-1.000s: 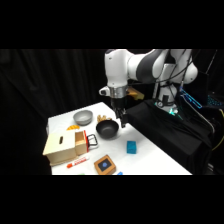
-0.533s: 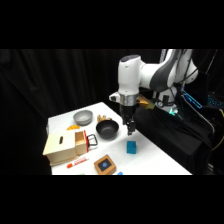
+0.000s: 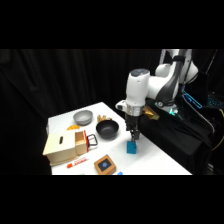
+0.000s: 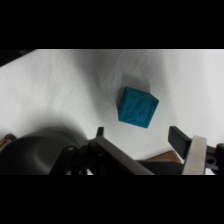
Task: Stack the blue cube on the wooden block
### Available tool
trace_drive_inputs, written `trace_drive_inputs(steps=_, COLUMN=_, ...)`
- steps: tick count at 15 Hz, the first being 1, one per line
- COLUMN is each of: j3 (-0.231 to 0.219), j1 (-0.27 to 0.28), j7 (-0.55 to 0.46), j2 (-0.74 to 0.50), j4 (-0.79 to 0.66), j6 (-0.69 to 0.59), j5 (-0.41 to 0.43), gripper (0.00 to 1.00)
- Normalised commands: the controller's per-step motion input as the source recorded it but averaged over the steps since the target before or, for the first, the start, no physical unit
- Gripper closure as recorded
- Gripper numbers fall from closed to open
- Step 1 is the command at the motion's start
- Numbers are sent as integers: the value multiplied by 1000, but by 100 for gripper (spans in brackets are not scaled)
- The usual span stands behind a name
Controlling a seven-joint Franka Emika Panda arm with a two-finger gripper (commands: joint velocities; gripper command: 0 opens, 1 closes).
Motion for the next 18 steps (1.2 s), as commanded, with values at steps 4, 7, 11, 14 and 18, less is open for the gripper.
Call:
trace_drive_inputs(steps=4, j3=-238, j1=203, j7=413, j2=293, j4=172, j6=178, j5=-370, gripper=0)
trace_drive_inputs(steps=7, j3=-240, j1=267, j7=370, j2=276, j4=216, j6=155, j5=-235, gripper=0)
trace_drive_inputs(steps=11, j3=-134, j1=246, j7=237, j2=169, j4=169, j6=119, j5=-25, gripper=0)
trace_drive_inputs(steps=14, j3=-90, j1=179, j7=181, j2=42, j4=-5, j6=106, j5=90, gripper=0)
trace_drive_inputs(steps=18, j3=-116, j1=151, j7=188, j2=-40, j4=-133, j6=185, j5=56, gripper=0)
